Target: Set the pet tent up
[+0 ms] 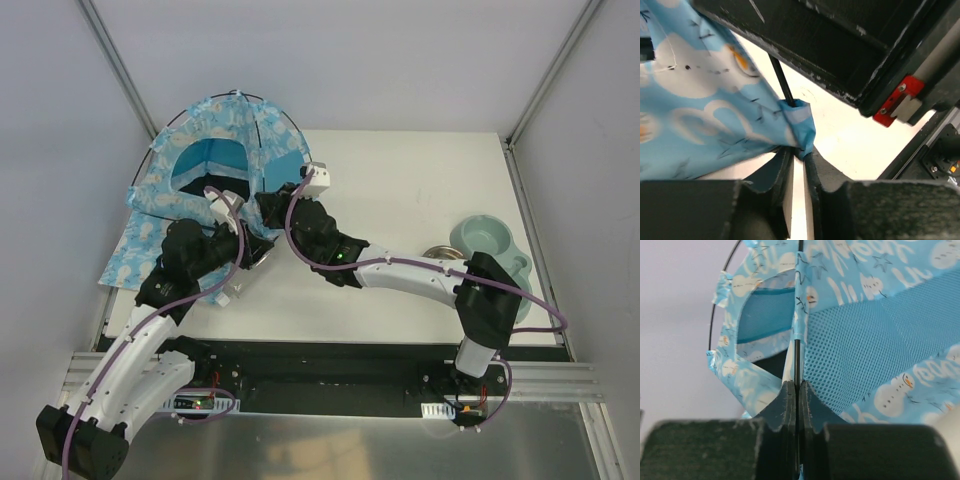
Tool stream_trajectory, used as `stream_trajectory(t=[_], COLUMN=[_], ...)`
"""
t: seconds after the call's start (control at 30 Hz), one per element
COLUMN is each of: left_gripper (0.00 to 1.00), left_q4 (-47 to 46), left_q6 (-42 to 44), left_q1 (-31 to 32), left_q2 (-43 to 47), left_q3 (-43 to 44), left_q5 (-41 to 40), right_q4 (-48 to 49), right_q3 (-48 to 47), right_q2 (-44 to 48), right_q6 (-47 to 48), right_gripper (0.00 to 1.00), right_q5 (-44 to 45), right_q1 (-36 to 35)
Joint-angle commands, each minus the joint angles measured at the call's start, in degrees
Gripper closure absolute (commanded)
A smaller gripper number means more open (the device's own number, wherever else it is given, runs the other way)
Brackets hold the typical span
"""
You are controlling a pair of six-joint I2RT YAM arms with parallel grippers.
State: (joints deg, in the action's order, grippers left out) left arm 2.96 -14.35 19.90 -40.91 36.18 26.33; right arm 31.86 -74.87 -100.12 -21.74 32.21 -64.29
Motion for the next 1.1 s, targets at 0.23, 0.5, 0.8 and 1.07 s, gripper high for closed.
stream_trajectory(t=[0.23, 0.5, 0.8, 1.07], left_gripper=[0.66, 0.5, 0.37, 0.34], left_q4=[-5.3, -0.8, 14.3, 18.4], left_q6=[-3.9, -1.3, 3.4, 5.0], left_q1=[0.4, 0.4, 0.3, -0.1], left_q2=[4.0, 4.9, 0.6, -2.8], left_q3=[4.2, 7.4, 17.5, 20.0], left_q5=[-2.1, -8.1, -22.7, -32.7], right_q4=[-7.0, -7.2, -11.1, -16.8], right_q3=[1.2, 4.6, 15.7, 20.6], right_q2=[0.5, 2.0, 9.1, 13.5], right_q6=[5.6, 12.0, 15.3, 15.2], right_gripper=[1.0, 1.0, 1.0, 0.75], right_q5=[1.9, 5.0, 4.6, 5.7], right_q1=[-0.1, 0.6, 5.8, 8.0])
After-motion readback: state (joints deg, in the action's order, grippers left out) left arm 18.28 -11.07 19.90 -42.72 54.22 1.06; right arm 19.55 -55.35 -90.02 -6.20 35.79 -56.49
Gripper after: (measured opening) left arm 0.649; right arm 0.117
